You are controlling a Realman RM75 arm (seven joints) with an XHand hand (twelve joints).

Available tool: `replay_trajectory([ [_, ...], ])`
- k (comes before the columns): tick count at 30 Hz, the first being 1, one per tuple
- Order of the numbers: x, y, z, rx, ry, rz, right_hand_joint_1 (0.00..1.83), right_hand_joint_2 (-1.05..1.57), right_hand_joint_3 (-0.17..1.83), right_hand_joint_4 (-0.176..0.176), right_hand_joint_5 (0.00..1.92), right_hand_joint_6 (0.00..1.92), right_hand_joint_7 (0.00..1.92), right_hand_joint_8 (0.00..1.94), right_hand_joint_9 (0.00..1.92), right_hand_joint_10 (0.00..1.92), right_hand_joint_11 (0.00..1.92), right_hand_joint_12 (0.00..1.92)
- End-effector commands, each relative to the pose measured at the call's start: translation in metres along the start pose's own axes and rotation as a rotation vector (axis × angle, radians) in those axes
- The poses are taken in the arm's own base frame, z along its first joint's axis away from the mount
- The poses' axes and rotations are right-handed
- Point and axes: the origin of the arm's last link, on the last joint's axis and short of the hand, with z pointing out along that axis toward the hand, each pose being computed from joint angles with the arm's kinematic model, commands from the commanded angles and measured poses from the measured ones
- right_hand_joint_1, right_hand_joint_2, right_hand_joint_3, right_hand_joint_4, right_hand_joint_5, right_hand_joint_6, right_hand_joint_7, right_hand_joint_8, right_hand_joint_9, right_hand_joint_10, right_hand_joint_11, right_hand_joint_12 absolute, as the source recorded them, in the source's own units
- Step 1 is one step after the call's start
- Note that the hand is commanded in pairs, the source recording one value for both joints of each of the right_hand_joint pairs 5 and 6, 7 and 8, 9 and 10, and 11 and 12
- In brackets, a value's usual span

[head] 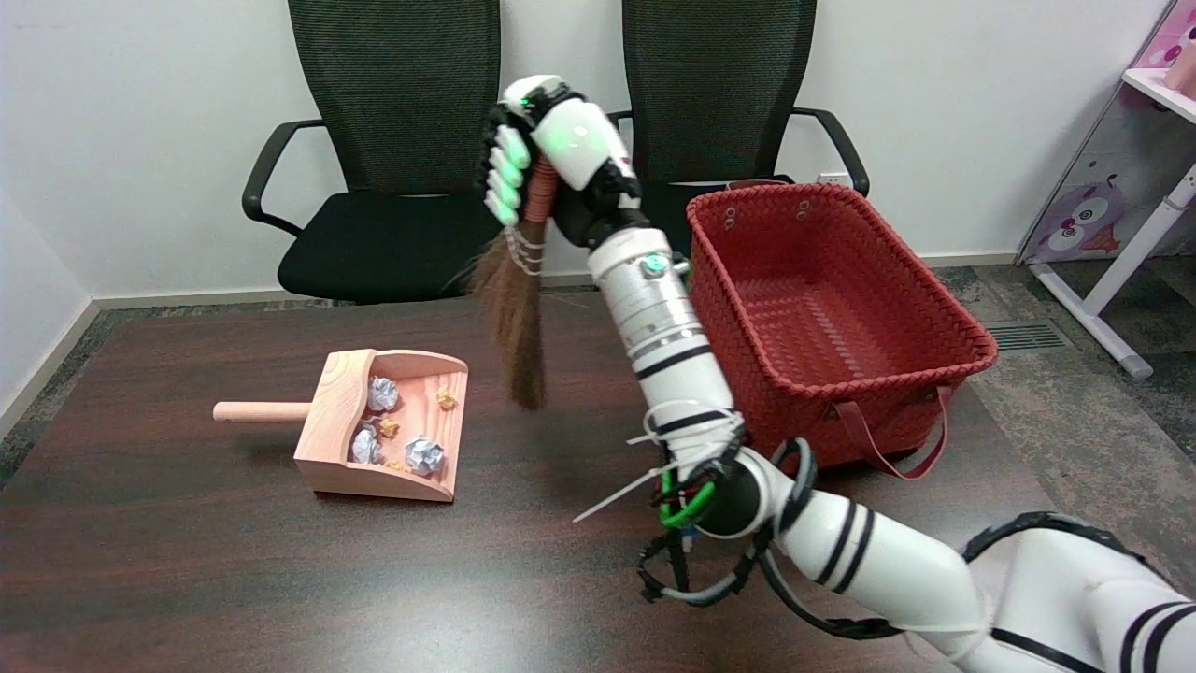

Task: Sweep the paper ball into the dustpan.

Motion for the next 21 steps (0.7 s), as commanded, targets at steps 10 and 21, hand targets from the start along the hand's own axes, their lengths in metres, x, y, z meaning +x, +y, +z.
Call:
replay_trajectory([
  [10,0.083,-0.04,-0.063,0.009,0.159,-0.205,0.63,1.57,1.68,0.034,1.92,1.92,1.92,1.92,1.92,1.92,1.92,1.92],
  [21,0.075,-0.032,-0.058,-0.116,0.032,-0.165,0.6,1.56,1.81,0.034,1.92,1.92,1.92,1.92,1.92,1.92,1.92,1.92],
])
